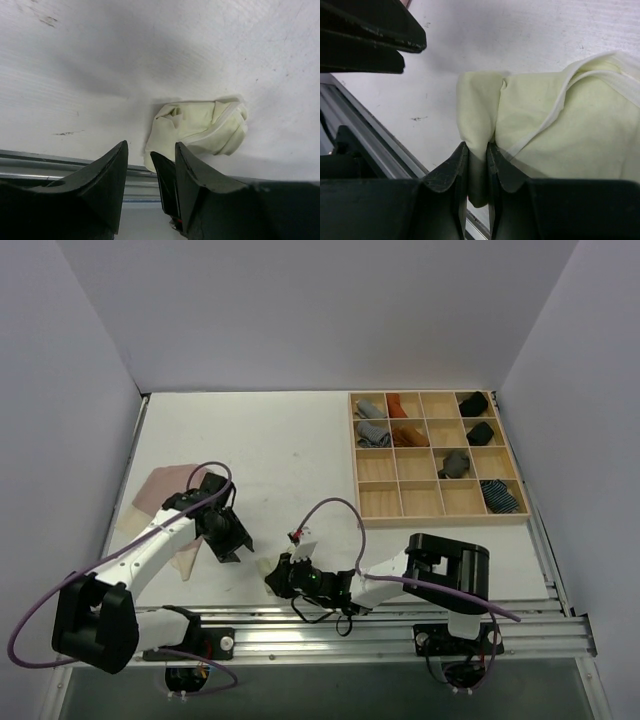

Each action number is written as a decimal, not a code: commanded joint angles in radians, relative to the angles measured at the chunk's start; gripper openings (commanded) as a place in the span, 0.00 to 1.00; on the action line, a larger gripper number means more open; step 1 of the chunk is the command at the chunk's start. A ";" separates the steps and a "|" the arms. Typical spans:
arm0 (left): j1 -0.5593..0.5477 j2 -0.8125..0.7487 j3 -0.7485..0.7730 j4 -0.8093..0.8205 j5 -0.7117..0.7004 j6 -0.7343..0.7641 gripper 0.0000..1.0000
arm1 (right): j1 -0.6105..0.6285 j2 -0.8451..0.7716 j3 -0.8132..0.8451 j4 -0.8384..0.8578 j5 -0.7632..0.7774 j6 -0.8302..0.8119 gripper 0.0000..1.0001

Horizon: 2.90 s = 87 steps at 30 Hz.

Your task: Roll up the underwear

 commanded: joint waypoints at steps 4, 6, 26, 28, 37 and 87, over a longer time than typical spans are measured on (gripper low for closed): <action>-0.002 -0.069 -0.131 0.229 0.163 0.032 0.50 | -0.019 0.087 -0.174 0.030 -0.125 0.086 0.04; -0.004 -0.079 -0.157 0.254 0.171 0.039 0.50 | -0.025 0.097 -0.203 0.071 -0.126 0.098 0.05; -0.055 0.002 -0.308 0.516 0.245 0.024 0.49 | -0.043 0.153 -0.237 0.182 -0.149 0.129 0.09; -0.088 0.025 -0.301 0.536 0.236 0.017 0.46 | -0.046 0.146 -0.229 0.169 -0.155 0.122 0.11; -0.191 0.053 -0.183 0.374 0.105 0.010 0.02 | -0.048 0.005 -0.038 -0.280 -0.079 -0.003 0.36; -0.237 0.186 -0.041 0.051 -0.085 -0.025 0.02 | 0.182 0.189 0.616 -0.845 0.239 -0.337 0.40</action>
